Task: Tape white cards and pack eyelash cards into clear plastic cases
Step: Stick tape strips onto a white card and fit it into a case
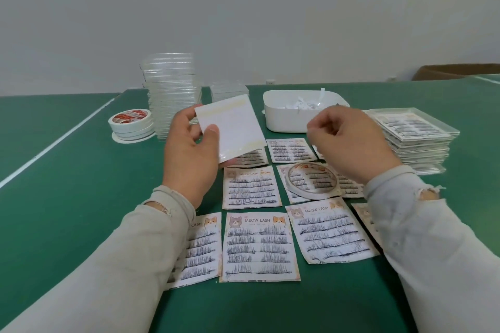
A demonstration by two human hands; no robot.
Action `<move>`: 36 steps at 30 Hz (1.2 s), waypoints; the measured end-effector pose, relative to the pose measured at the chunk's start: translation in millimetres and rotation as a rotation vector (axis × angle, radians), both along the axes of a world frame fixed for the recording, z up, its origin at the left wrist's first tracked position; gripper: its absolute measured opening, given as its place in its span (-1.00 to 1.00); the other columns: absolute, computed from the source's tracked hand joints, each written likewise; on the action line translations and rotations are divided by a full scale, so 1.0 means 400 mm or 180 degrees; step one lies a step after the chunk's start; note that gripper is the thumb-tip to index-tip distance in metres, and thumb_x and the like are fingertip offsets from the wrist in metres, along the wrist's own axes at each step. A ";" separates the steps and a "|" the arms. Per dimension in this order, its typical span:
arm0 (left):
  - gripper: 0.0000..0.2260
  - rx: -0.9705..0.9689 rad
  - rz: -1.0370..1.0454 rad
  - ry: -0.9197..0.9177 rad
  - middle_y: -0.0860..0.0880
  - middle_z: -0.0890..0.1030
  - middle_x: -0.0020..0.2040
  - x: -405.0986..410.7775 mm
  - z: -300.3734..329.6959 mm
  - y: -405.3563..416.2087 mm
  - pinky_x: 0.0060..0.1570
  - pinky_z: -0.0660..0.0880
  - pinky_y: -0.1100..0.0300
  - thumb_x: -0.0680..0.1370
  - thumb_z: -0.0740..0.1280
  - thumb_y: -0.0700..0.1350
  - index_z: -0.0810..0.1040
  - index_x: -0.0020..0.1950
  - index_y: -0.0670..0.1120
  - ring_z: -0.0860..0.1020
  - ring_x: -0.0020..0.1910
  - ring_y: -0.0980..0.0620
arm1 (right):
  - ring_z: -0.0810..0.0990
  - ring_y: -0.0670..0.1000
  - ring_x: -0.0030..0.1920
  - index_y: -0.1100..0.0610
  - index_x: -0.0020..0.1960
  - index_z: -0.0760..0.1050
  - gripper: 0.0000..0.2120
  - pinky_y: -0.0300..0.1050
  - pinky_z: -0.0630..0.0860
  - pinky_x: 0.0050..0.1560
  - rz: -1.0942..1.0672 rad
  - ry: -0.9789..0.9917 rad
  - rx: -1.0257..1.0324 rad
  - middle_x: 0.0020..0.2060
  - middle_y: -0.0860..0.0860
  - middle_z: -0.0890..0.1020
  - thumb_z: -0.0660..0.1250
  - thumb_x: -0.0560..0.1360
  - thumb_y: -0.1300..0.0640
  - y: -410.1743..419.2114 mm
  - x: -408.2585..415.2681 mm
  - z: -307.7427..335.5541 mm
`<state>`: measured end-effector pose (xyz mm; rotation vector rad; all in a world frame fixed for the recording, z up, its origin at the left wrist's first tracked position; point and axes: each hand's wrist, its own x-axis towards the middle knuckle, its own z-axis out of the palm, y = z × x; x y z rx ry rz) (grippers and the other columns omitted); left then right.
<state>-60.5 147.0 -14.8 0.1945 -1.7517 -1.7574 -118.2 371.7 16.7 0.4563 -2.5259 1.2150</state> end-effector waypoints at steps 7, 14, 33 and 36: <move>-0.75 -0.0060 0.0080 -0.0028 0.30 0.61 0.05 -0.008 -0.006 -0.001 -0.17 0.69 0.08 0.67 0.30 -0.17 0.41 0.25 0.15 0.63 0.01 0.19 | 0.64 -0.04 -0.13 0.04 -0.07 0.63 -0.89 -0.07 0.64 -0.02 0.0674 -0.1017 0.2271 -0.17 -0.05 0.69 0.45 0.43 0.04 -0.016 0.050 0.001; -0.74 -0.0158 0.0116 -0.0038 0.35 0.60 0.03 -0.008 -0.007 0.001 -0.14 0.69 0.07 0.67 0.29 -0.15 0.42 0.25 0.17 0.64 0.02 0.23 | 0.52 -0.06 -0.30 0.13 -0.14 0.58 -0.86 -0.13 0.49 -0.28 0.0701 -0.0846 0.2032 -0.26 0.02 0.63 0.39 0.47 0.05 -0.008 0.051 0.009; -0.57 -0.0060 0.0122 0.0049 0.12 0.65 0.20 0.007 0.004 0.006 -0.16 0.69 0.07 0.67 0.29 -0.16 0.27 0.31 0.35 0.67 -0.04 0.25 | 0.41 -0.13 -0.49 0.02 -0.18 0.64 -0.81 -0.19 0.37 -0.39 0.0750 -0.0297 -0.1295 -0.49 -0.11 0.51 0.30 0.52 0.19 -0.023 0.029 0.010; -0.54 -0.0206 0.0082 0.0152 0.09 0.63 0.21 0.015 0.009 0.011 -0.20 0.68 0.13 0.67 0.26 -0.19 0.33 0.23 0.43 0.67 0.00 0.20 | 0.30 -0.07 -0.54 0.04 -0.15 0.67 -0.76 -0.23 0.28 -0.52 0.1207 -0.0902 -0.1936 -0.47 0.01 0.46 0.26 0.54 0.25 -0.038 0.039 0.007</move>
